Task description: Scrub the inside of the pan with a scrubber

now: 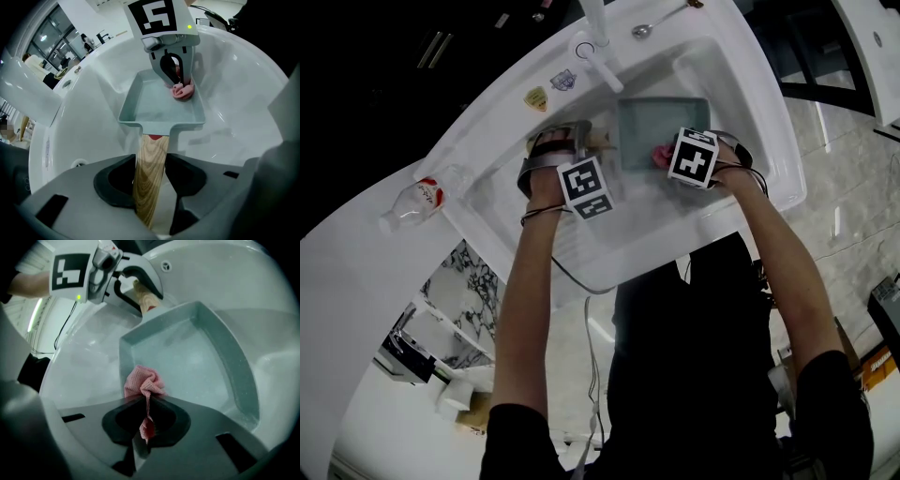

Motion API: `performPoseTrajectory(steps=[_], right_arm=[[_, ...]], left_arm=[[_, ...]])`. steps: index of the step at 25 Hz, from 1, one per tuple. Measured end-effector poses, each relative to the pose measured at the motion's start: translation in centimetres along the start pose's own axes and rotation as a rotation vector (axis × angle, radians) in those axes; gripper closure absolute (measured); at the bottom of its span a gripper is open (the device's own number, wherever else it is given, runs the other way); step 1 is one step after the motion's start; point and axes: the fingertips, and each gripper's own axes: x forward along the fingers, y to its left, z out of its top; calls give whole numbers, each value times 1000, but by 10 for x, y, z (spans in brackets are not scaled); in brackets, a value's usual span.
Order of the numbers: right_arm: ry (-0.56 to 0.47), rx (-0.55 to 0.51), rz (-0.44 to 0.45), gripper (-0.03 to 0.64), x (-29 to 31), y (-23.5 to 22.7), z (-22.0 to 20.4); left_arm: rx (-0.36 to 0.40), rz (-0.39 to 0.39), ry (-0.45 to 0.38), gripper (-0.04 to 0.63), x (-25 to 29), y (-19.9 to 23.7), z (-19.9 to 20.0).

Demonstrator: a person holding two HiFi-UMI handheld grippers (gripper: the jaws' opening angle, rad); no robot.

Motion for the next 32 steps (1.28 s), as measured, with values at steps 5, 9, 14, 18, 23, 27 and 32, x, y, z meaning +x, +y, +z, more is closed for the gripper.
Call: performPoseTrajectory(steps=[5,9,14,18,23,27,32], right_arm=[[-212,78,43,583,3,10,51],[-282,34,-55,583,5,13,81],[-271,-42,-306,582,1,-7,98],[-336,-69,-467,581,-11,-36,110],[-282,-320,-756,581,-27,-69,115],[-185,-256,-839,582,-33,-88,88],[-296,-114,-660,582,-28,-63,74]], left_arm=[[3,-1,0,391,1,0,1],[11,2,4,391,1,-1,0],[37,-1,7,391,1,-1,-1],[39,7,12,391,2,0,-1],[51,10,48,393,5,0,-3],[56,19,48,391,6,1,-4],[61,28,40,391,5,1,-3]])
